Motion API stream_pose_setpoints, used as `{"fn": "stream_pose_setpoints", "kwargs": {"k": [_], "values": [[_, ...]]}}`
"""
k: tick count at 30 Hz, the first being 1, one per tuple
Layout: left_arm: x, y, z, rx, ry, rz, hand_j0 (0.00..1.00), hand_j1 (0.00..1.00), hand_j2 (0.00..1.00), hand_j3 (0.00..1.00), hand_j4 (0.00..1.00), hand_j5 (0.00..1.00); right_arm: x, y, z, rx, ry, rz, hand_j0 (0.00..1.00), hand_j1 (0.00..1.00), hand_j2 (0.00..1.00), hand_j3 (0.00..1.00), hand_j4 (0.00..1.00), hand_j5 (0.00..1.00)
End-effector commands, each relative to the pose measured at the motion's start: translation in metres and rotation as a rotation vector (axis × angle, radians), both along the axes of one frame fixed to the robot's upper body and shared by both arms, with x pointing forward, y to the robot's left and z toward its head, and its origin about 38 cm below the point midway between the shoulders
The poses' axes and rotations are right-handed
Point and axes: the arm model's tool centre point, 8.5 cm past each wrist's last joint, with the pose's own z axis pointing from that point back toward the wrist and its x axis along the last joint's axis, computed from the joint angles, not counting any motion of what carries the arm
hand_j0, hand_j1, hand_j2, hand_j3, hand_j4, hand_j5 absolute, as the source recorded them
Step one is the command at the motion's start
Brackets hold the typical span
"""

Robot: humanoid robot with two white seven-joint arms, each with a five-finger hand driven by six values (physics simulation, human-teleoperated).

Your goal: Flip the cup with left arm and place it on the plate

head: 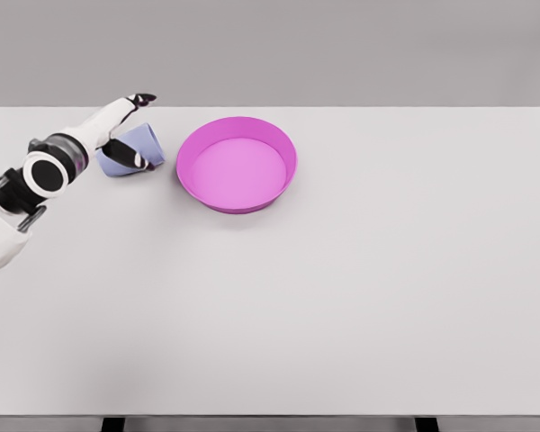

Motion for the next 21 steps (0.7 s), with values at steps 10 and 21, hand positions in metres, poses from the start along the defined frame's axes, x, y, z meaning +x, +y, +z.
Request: {"fn": "stream_pose_setpoints", "kwargs": {"k": [10, 21], "values": [[0.006, 0.013, -0.014, 0.081, 0.021, 0.106, 1.00, 1.00, 1.00, 1.00, 1.00, 1.00, 0.000, 0.000, 0.000, 0.000, -0.001, 0.000, 1.00, 1.00, 1.00, 1.00, 1.00, 1.00], [0.017, 0.006, -0.026, 0.109, 0.042, 0.123, 1.00, 1.00, 1.00, 1.00, 1.00, 1.00, 0.000, 0.000, 0.000, 0.000, 0.000, 0.000, 1.00, 1.00, 1.00, 1.00, 1.00, 1.00]]}}
